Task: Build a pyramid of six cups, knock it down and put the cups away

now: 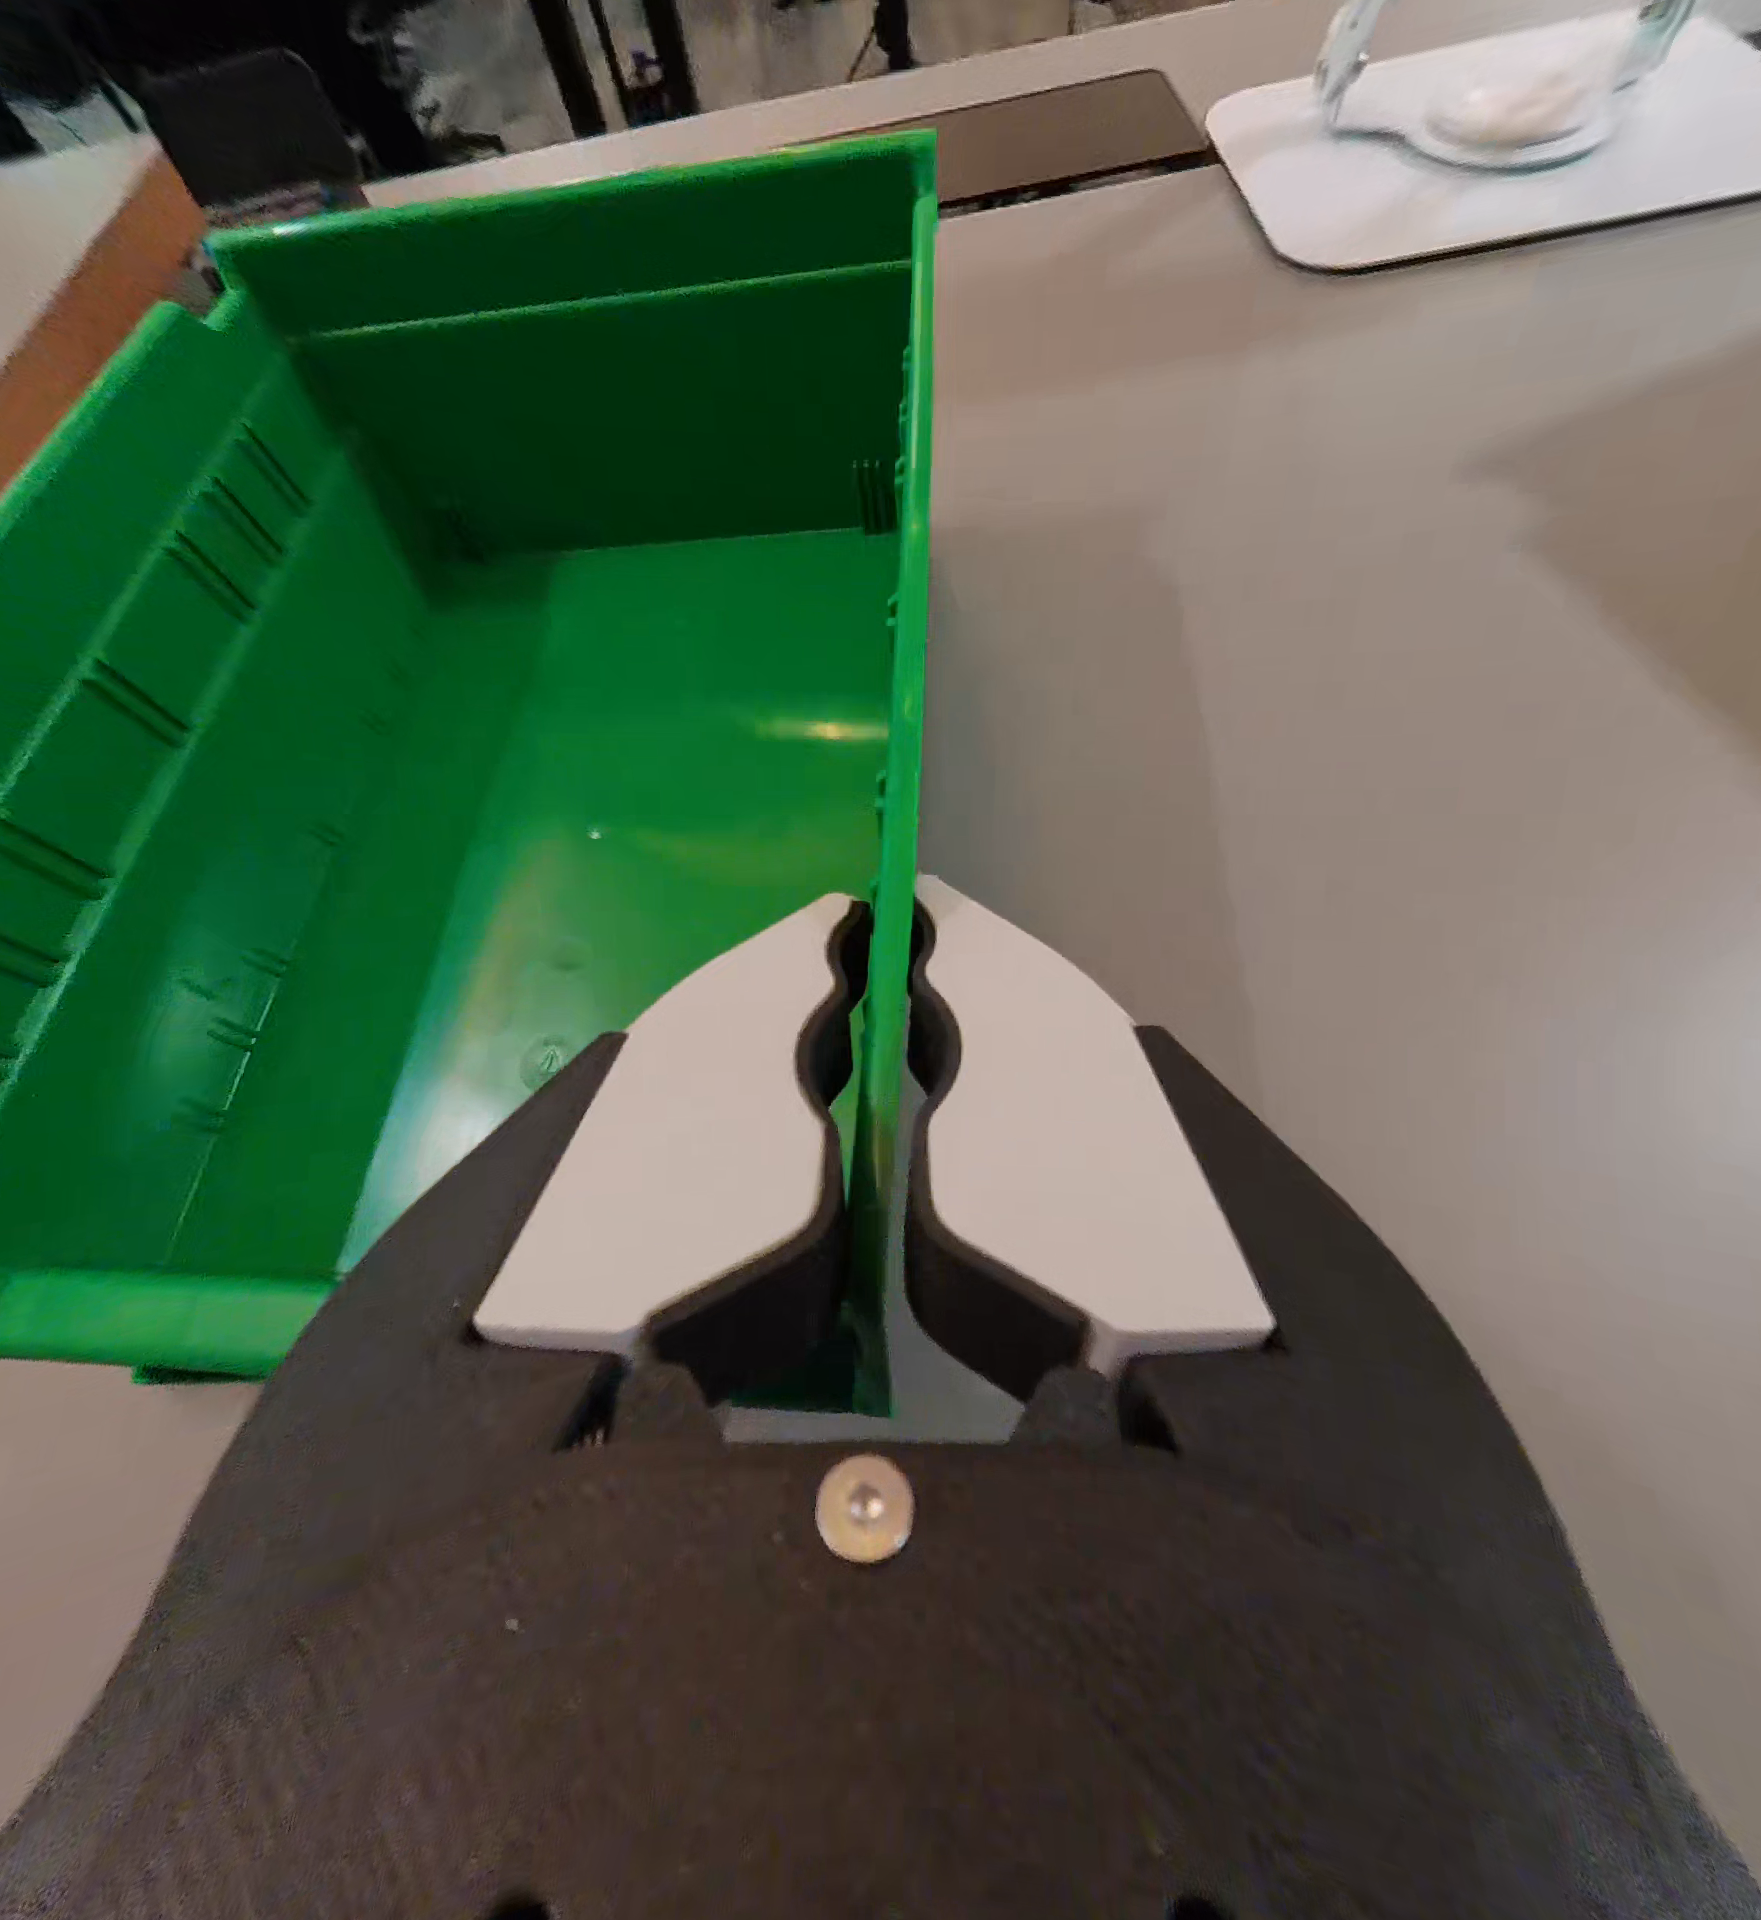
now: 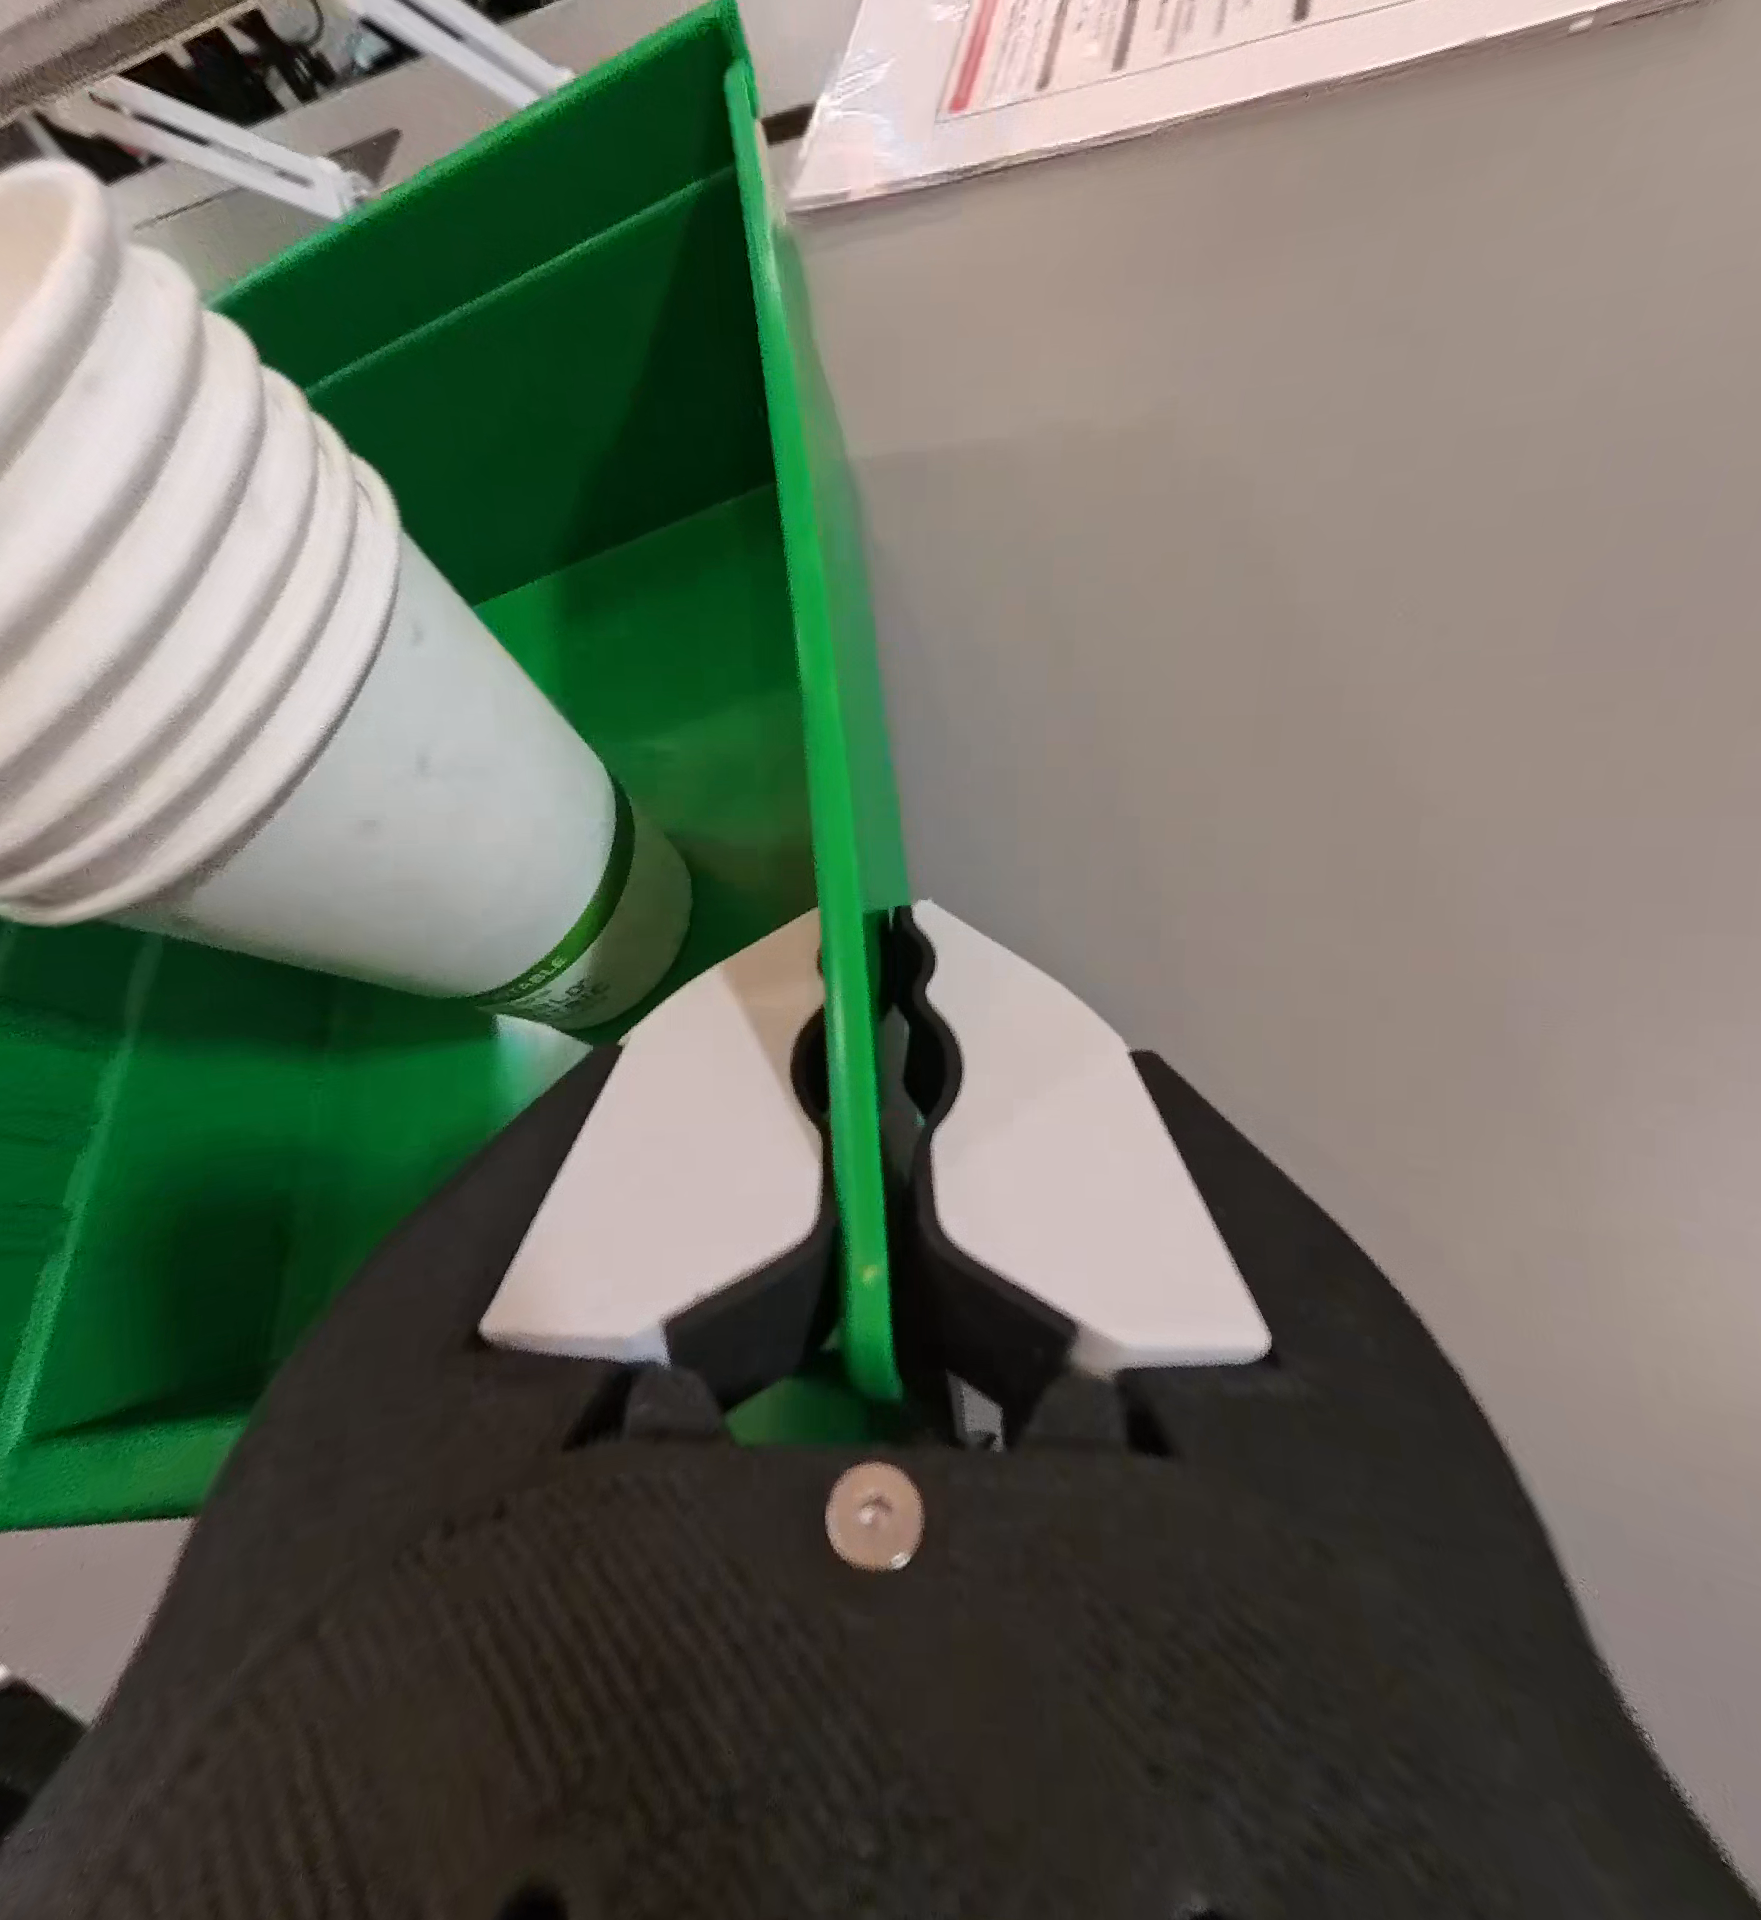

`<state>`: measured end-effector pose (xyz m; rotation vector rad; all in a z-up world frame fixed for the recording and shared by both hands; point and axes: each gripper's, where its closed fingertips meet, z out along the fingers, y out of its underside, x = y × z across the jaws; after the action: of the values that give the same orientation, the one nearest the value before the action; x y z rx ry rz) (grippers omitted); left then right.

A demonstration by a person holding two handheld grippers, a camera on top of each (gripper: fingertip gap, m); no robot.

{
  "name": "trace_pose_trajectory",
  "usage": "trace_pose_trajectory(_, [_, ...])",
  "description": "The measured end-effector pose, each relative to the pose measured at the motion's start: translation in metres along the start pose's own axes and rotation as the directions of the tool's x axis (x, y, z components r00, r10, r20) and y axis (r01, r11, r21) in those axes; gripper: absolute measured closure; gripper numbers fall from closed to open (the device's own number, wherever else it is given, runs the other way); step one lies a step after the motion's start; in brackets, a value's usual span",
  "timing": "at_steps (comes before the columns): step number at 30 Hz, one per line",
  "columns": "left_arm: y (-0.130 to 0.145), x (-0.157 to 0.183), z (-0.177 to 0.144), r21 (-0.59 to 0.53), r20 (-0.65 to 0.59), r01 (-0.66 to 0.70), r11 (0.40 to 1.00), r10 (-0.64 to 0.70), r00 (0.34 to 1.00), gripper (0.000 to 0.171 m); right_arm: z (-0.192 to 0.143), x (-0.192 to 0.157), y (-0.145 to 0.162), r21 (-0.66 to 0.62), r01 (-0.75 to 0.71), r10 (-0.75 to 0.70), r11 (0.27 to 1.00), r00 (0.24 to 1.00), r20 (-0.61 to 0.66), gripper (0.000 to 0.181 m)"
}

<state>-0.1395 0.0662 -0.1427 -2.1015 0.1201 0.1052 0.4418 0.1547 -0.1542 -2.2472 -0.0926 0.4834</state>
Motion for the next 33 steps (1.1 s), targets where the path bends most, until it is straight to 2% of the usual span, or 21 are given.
trace_pose_trajectory(3, [-0.012,-0.008,-0.009,0.052,0.01,-0.019,0.998,0.019,1.0,0.165,0.012,-0.03,0.006,-0.005,0.03,-0.03,1.0,1.0,0.003,0.174])
trace_pose_trajectory(8, [-0.037,-0.019,-0.036,0.147,0.079,-0.055,0.988,0.044,0.996,0.164,0.038,-0.105,0.019,-0.025,0.117,-0.115,0.993,0.992,0.047,0.174])
trace_pose_trajectory(14, [-0.033,-0.041,-0.056,0.155,0.106,0.008,0.988,-0.025,0.994,0.164,0.075,-0.193,0.035,-0.048,0.153,-0.144,0.987,0.977,0.155,0.173])
trace_pose_trajectory(18, [-0.045,-0.06,-0.088,0.191,0.129,0.046,0.98,-0.071,0.989,0.164,0.103,-0.248,0.038,-0.045,0.162,-0.149,0.986,0.966,0.211,0.173])
trace_pose_trajectory(21, [-0.049,-0.076,-0.115,0.206,0.18,0.035,0.978,-0.073,0.981,0.164,0.127,-0.291,0.036,-0.053,0.104,-0.088,0.993,0.967,0.237,0.171])
trace_pose_trajectory(27, [-0.057,-0.105,-0.151,0.155,0.315,0.012,0.988,-0.061,0.947,0.165,0.16,-0.383,0.042,0.026,0.076,-0.08,0.997,0.982,0.172,0.171])
trace_pose_trajectory(29, [-0.062,-0.112,-0.16,0.174,0.32,0.005,0.985,-0.062,0.945,0.164,0.166,-0.419,0.044,0.053,0.082,-0.091,0.995,0.975,0.201,0.163])
trace_pose_trajectory(31, [-0.068,-0.117,-0.169,0.203,0.318,0.01,0.979,-0.075,0.945,0.164,0.17,-0.454,0.045,0.071,0.096,-0.11,0.993,0.968,0.226,0.146])
trace_pose_trajectory(33, [-0.073,-0.12,-0.176,0.223,0.313,0.018,0.975,-0.089,0.945,0.164,0.175,-0.479,0.047,0.082,0.133,-0.146,0.988,0.97,0.192,0.143])
